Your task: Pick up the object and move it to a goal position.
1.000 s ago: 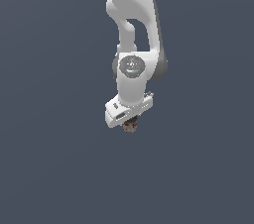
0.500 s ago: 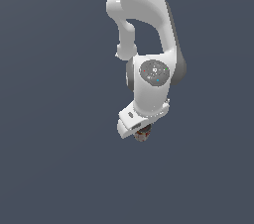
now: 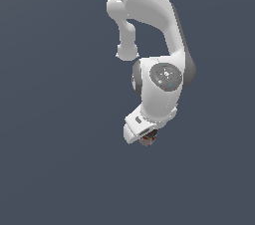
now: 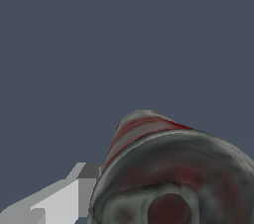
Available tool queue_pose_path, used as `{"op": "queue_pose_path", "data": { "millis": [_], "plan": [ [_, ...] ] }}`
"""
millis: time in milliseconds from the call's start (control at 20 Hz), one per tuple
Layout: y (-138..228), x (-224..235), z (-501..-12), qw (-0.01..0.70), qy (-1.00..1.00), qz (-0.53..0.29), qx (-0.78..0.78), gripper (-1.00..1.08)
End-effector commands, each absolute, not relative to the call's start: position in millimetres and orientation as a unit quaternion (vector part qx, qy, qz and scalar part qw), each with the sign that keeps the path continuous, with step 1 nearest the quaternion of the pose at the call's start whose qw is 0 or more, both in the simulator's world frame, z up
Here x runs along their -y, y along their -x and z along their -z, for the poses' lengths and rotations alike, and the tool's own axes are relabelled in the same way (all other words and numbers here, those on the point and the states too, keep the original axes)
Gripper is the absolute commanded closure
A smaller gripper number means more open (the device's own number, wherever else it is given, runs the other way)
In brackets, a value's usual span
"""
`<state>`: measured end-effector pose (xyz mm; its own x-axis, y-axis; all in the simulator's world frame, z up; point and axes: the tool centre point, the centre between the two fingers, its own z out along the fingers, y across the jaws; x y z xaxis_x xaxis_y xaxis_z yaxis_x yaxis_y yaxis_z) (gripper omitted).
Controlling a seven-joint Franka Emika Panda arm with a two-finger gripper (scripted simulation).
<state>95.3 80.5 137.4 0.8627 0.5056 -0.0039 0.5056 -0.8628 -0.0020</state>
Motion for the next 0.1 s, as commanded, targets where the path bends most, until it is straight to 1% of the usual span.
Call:
{"op": "queue_pose_path", "data": {
  "millis": [0,50],
  "plan": [
    [-98.1,-81.9,-140.6,0.000,0.965,0.000,0.262,1.08],
    [-98.2,-82.0,-140.6,0.000,0.965,0.000,0.262,1.08]
  ]
}}
